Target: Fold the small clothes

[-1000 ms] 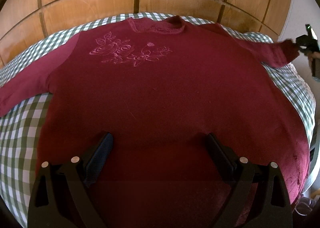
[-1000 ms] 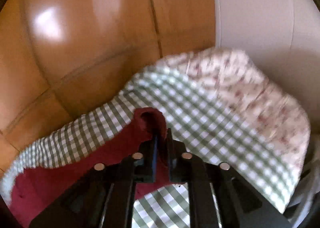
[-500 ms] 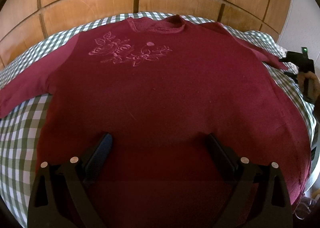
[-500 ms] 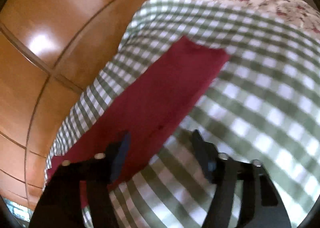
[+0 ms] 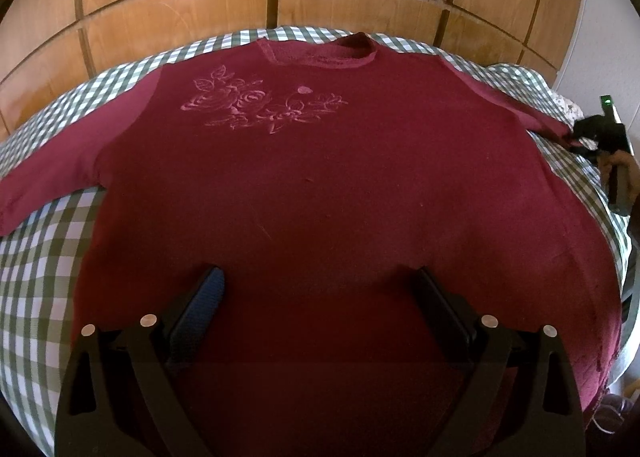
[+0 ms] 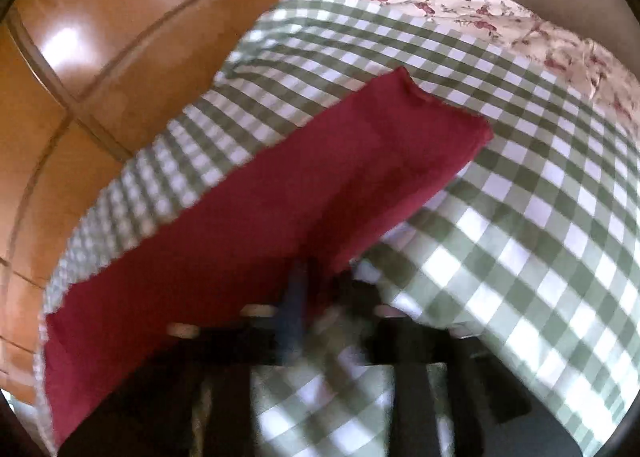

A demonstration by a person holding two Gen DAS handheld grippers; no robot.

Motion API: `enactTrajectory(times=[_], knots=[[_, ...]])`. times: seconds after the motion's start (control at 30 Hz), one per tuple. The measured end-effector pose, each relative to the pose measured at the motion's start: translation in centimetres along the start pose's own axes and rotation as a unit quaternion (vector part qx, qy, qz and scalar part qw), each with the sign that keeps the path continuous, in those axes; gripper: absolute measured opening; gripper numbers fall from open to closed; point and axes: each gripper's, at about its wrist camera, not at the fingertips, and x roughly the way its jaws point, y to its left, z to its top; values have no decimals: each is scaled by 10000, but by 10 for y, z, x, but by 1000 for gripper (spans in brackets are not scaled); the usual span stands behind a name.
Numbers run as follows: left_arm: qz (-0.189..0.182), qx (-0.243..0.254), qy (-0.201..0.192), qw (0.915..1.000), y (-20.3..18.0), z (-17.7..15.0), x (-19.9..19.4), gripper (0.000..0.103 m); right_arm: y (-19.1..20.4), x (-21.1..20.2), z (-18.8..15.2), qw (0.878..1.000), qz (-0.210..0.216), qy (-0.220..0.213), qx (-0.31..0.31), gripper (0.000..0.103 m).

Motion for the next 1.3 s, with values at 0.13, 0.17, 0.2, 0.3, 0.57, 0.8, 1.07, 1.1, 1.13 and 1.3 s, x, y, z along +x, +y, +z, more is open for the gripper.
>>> enactTrajectory(times=[0.13, 0.17, 0.2, 0.3, 0.57, 0.8, 1.07, 1.1, 1.13, 1.3], knots=[[-8, -8, -33, 10000, 0, -1, -1, 94, 37, -23, -35, 9952, 738, 291, -579, 65], [-12, -12, -38, 10000, 0, -1, -2, 94, 52, -27, -56, 9894, 1041, 565, -836, 65], [-21, -20, -48, 10000, 0, -2, -2, 94, 61, -28, -69, 9850, 1196, 744, -1000, 65], [-36, -35, -76, 10000, 0, -2, -4, 94, 95, -34, -128, 9616, 1696, 1416, -1631, 63], [-143, -108, -163, 9997, 3, -5, -7, 94, 128, -83, -232, 9222, 1677, 1741, -3019, 60], [-127, -229, -238, 9994, 5, -7, -12, 94, 108, -104, -249, 9249, 1309, 1725, -3124, 9], [116, -290, -168, 9994, 5, -12, -20, 94, 89, -97, -253, 9312, 1292, 1753, -2922, 20], [207, -244, -110, 9994, 3, -9, -20, 94, 88, -95, -251, 9309, 1419, 1818, -2832, 28], [272, -217, -71, 9994, 1, -4, -21, 94, 88, -94, -249, 9299, 1496, 1852, -2805, 30], [474, -13, -445, 9979, -2, 28, -25, 94, 93, -96, -225, 9333, 1724, 1889, -2522, 58]])
